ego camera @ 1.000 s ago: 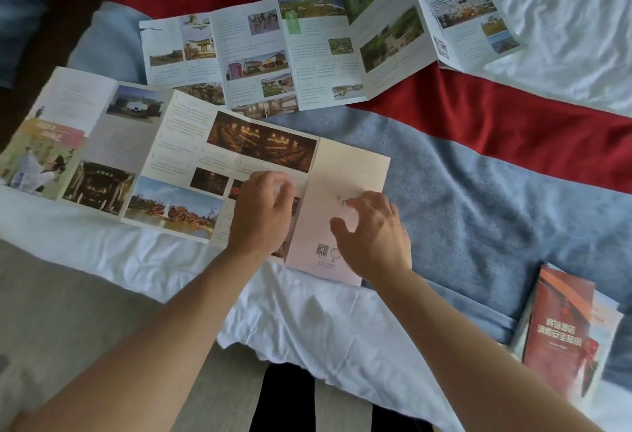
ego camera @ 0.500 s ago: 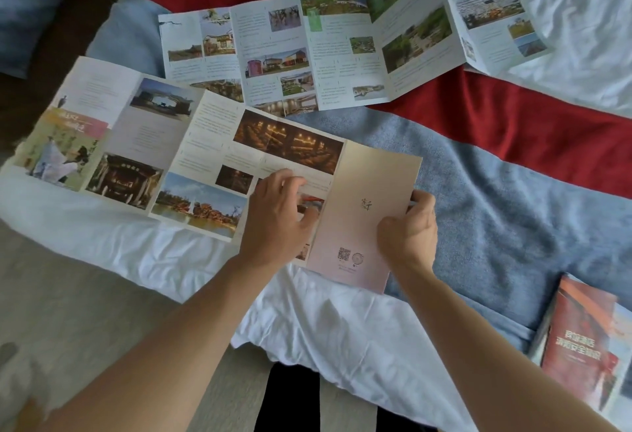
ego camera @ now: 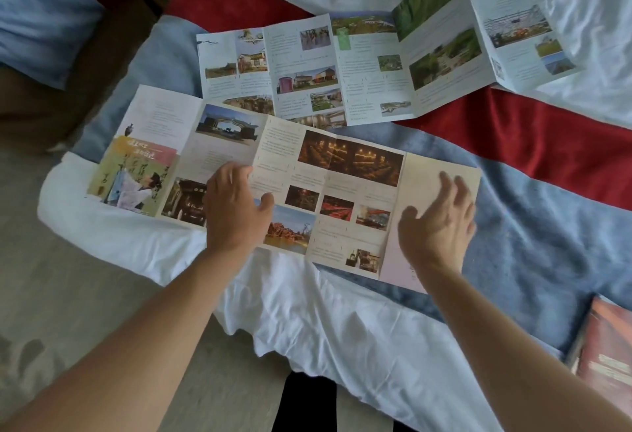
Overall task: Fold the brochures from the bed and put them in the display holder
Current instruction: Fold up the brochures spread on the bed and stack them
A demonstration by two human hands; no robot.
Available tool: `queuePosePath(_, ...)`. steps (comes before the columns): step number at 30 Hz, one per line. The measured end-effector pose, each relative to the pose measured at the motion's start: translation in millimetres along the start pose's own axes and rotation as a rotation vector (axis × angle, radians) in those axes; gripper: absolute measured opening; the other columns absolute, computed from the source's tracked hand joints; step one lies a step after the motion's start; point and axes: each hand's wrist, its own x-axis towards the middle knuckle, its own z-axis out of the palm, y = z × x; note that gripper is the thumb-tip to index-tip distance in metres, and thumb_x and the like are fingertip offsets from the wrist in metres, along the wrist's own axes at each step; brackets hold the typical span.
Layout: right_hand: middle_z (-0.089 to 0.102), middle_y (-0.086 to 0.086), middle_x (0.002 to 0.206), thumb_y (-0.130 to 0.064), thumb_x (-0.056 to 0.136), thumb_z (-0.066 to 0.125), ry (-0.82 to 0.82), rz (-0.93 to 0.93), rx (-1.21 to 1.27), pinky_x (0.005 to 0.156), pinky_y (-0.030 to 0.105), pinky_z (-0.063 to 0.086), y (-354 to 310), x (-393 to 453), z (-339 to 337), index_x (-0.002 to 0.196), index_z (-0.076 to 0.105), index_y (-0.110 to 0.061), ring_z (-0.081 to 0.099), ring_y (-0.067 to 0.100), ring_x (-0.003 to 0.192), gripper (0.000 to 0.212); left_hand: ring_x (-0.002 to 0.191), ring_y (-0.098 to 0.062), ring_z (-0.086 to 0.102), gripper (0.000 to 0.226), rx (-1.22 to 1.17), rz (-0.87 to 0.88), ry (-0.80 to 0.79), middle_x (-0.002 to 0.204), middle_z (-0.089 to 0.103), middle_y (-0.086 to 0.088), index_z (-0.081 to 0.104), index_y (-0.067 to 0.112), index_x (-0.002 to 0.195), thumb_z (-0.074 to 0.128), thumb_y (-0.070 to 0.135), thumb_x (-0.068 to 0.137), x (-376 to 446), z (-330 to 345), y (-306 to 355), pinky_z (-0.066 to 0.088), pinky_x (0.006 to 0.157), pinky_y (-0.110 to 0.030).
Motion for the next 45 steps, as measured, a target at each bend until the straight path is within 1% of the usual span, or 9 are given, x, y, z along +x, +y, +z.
queuePosePath(5,0.046,0.01,0.146,-0.013,0.083,0.063,-0.092,-0.298,-0.053,0.118,0.049,0.024,-54.7,-30.6,37.6,0.143,0.042,-0.012,0.04,0.026,0.136,0.063,0.127,-0.031,0.041,0.048,-0.008,-0.019,0.03,0.138,0.047,-0.011,0.051,0.009,0.127,0.066,0.031,0.086,9.0,-11.6,-24.7,0.038,0.105,-0.047)
queuePosePath(13,0.044,0.01,0.149,-0.02,0.085,0.067,-0.27,-0.556,-0.11,0.117,0.051,0.028,-115.7,-63.1,81.1,0.144,0.042,-0.013,0.038,0.03,0.138,0.065,0.136,-0.036,0.032,0.056,0.097,-0.184,0.021,0.147,0.037,-0.014,0.042,0.013,0.135,0.053,0.048,0.093,47.0,-46.1,-97.8,0.028,0.112,-0.056)
queuePosePath(18,0.04,0.01,0.152,-0.025,0.086,0.064,-0.318,-0.585,-0.161,0.118,0.05,0.025,-136.3,-68.0,94.2,0.143,0.042,-0.015,0.031,0.029,0.143,0.061,0.145,-0.039,0.018,0.071,0.133,-0.3,0.011,0.157,0.024,-0.018,0.03,0.012,0.145,0.049,0.056,0.092,59.1,-57.1,-126.3,0.019,0.117,-0.058)
queuePosePath(26,0.04,0.008,0.152,-0.026,0.087,0.066,-0.304,-0.591,-0.211,0.119,0.051,0.024,-133.7,-66.2,98.5,0.143,0.043,-0.015,0.03,0.028,0.144,0.062,0.14,-0.038,0.028,0.106,0.122,-0.344,0.053,0.15,0.032,-0.018,0.021,0.014,0.149,0.07,0.068,0.072,65.2,-59.8,-144.6,0.021,0.116,-0.058)
queuePosePath(30,0.042,0.009,0.151,-0.025,0.086,0.068,-0.291,-0.586,-0.208,0.118,0.051,0.026,-134.6,-66.9,102.1,0.141,0.045,-0.014,0.032,0.029,0.144,0.061,0.127,-0.034,0.042,0.1,0.109,-0.315,0.197,0.138,0.043,-0.016,0.032,0.016,0.141,0.074,0.069,0.066,66.2,-66.2,-142.6,0.034,0.109,-0.051)
queuePosePath(34,0.042,0.008,0.151,-0.024,0.085,0.067,-0.29,-0.579,-0.202,0.118,0.051,0.025,-134.8,-67.7,102.9,0.142,0.045,-0.015,0.031,0.028,0.144,0.061,0.099,-0.025,0.057,0.068,0.058,-0.257,0.308,0.113,0.056,-0.007,0.051,0.017,0.118,0.071,0.064,0.073,66.0,-75.5,-138.3,0.052,0.079,-0.04)
queuePosePath(39,0.041,0.007,0.152,-0.024,0.085,0.066,-0.289,-0.573,-0.201,0.119,0.049,0.023,-135.5,-67.2,102.9,0.142,0.044,-0.016,0.031,0.028,0.144,0.061,0.065,-0.017,0.059,0.031,0.074,-0.075,0.268,0.088,0.064,-0.002,0.055,0.018,0.091,0.055,0.049,0.093,62.9,-82.0,-128.8,0.047,0.052,-0.028)
queuePosePath(42,0.041,0.007,0.152,-0.024,0.085,0.066,-0.287,-0.568,-0.198,0.119,0.05,0.023,-135.9,-67.9,103.7,0.141,0.045,-0.016,0.03,0.028,0.144,0.061,0.053,-0.016,0.055,0.028,0.173,0.146,0.196,0.076,0.065,0.0,0.053,0.018,0.084,0.055,0.044,0.096,62.8,-90.4,-120.7,0.041,0.048,-0.023)
queuePosePath(45,0.04,0.008,0.152,-0.023,0.086,0.065,-0.288,-0.566,-0.195,0.119,0.05,0.023,-135.8,-68.8,104.8,0.141,0.045,-0.015,0.03,0.028,0.144,0.059,0.049,-0.017,0.056,0.043,0.183,0.224,0.068,0.067,0.063,0.004,0.054,0.02,0.076,0.045,0.058,0.094,61.1,-90.0,-106.7,0.049,0.048,-0.028)
